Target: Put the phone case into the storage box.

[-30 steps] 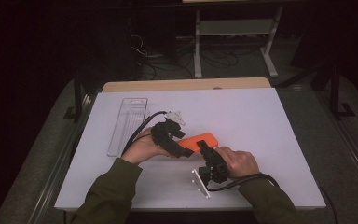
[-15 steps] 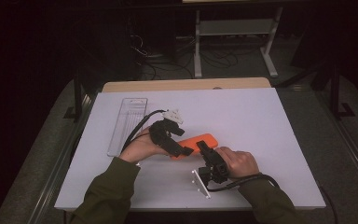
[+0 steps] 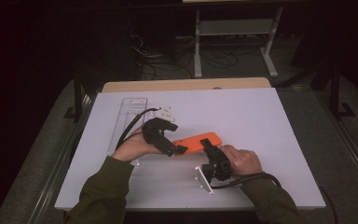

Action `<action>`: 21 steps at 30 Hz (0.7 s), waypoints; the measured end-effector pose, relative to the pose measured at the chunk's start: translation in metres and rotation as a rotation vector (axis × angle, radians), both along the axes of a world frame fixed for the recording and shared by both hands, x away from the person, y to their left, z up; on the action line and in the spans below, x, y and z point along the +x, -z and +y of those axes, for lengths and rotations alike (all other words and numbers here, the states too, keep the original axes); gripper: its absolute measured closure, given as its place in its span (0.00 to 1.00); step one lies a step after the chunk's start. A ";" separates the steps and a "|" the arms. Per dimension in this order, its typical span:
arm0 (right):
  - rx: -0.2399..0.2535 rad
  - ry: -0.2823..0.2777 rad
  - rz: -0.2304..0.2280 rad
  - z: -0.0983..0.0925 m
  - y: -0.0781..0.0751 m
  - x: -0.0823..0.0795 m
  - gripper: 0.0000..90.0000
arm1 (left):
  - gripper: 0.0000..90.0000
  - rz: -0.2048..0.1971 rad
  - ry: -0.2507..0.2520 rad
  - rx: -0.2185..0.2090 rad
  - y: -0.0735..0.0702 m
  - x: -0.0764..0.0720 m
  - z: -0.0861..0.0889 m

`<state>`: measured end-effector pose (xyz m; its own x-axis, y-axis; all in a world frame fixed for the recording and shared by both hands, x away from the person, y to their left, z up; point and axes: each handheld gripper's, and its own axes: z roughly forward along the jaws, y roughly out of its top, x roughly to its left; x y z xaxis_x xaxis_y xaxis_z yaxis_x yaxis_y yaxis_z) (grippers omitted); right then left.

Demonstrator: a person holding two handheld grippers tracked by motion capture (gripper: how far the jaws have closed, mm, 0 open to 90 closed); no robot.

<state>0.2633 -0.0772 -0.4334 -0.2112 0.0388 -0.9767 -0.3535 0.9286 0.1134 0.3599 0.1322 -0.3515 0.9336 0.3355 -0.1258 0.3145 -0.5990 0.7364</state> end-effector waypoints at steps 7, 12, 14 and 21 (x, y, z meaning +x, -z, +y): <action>0.004 0.020 -0.004 -0.007 -0.002 0.002 0.89 | 0.01 -0.021 -0.011 -0.036 0.002 -0.003 0.016; 0.004 0.035 -0.002 -0.012 -0.002 0.004 0.89 | 0.01 -0.038 -0.017 -0.044 0.007 -0.007 0.026; 0.005 0.041 0.000 -0.014 -0.003 0.005 0.89 | 0.01 -0.048 -0.028 -0.064 0.008 -0.009 0.030; -0.007 0.051 0.010 -0.018 -0.004 0.005 0.89 | 0.01 -0.052 -0.044 -0.082 0.018 -0.008 0.038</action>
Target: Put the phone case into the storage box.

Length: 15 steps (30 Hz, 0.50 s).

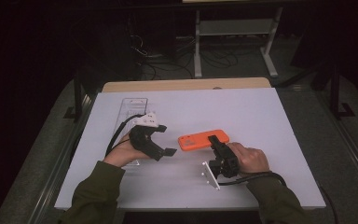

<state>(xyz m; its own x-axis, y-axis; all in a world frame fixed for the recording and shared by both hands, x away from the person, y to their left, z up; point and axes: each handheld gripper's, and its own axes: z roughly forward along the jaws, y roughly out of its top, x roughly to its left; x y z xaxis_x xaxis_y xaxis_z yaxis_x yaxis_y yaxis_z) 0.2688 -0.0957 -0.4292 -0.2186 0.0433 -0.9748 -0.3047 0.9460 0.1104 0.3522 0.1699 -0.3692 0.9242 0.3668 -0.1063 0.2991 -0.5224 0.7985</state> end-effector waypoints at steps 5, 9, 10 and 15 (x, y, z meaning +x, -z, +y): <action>-0.008 -0.002 -0.009 -0.001 -0.001 0.000 0.89 | 0.01 0.002 -0.005 -0.001 0.008 0.004 0.001; -0.001 -0.003 0.000 -0.002 -0.002 -0.001 0.89 | 0.01 0.004 -0.005 0.001 0.012 0.005 -0.001; -0.003 -0.004 0.002 -0.003 -0.003 -0.001 0.89 | 0.01 0.003 -0.007 -0.004 0.014 0.004 -0.002; 0.009 -0.008 0.005 -0.004 -0.002 -0.001 0.89 | 0.01 -0.013 0.011 0.022 0.018 0.007 -0.002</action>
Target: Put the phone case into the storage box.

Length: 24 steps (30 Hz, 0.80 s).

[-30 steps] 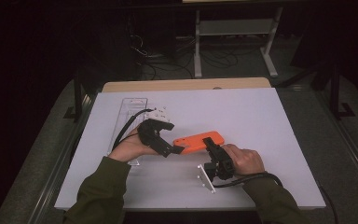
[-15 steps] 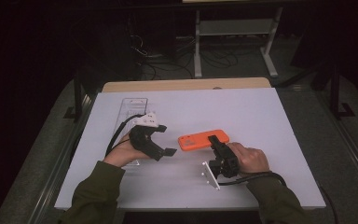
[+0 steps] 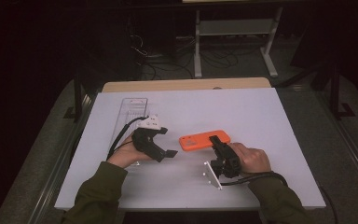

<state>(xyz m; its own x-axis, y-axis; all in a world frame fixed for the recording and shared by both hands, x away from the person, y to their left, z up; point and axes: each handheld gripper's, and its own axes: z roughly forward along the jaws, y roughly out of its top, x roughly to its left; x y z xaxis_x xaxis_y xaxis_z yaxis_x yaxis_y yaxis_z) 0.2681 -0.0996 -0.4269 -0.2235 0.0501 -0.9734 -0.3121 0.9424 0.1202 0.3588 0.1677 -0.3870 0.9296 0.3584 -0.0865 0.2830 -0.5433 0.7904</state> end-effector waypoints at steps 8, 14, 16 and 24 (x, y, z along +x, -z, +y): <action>0.003 0.009 0.010 -0.002 -0.001 -0.001 0.89 | 0.01 0.008 -0.006 -0.008 0.002 0.000 0.001; 0.021 0.013 0.016 -0.002 -0.002 0.000 0.89 | 0.01 0.009 -0.004 0.004 0.004 0.000 0.000; 0.029 0.016 0.024 -0.003 -0.002 0.000 0.89 | 0.01 0.012 -0.002 0.015 0.004 0.000 0.001; 0.088 0.029 0.064 -0.004 -0.004 0.002 0.89 | 0.01 0.019 -0.001 0.021 0.005 0.000 -0.001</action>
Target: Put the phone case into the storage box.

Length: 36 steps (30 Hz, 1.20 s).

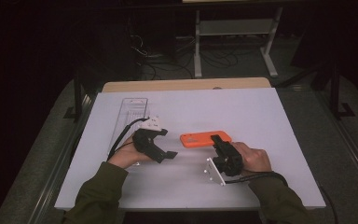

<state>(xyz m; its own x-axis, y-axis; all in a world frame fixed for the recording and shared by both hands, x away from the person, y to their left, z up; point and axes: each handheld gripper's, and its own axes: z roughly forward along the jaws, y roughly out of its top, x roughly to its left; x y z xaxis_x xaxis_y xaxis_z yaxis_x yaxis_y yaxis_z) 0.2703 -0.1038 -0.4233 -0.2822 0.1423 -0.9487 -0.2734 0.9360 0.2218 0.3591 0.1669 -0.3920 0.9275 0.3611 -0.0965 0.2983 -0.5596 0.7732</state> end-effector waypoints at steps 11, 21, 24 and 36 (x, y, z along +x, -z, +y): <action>0.062 0.014 0.042 -0.001 0.000 0.004 0.89 | 0.01 -0.002 0.001 -0.001 0.000 0.001 0.000; 0.096 0.020 0.079 -0.003 -0.001 0.007 0.89 | 0.01 -0.001 -0.002 0.001 0.000 0.000 0.000; 0.106 0.024 0.084 -0.004 -0.002 0.008 0.89 | 0.01 0.000 -0.001 0.002 0.000 0.000 0.000; 0.149 0.040 0.149 -0.008 -0.004 0.013 0.88 | 0.01 -0.002 -0.005 -0.002 0.000 0.001 -0.001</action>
<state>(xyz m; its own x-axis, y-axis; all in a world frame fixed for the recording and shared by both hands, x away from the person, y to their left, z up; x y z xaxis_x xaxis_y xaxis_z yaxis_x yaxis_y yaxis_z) 0.2830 -0.1114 -0.4188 -0.4093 0.2917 -0.8645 -0.1905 0.8993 0.3936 0.3601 0.1663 -0.3924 0.9261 0.3652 -0.0948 0.2990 -0.5570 0.7749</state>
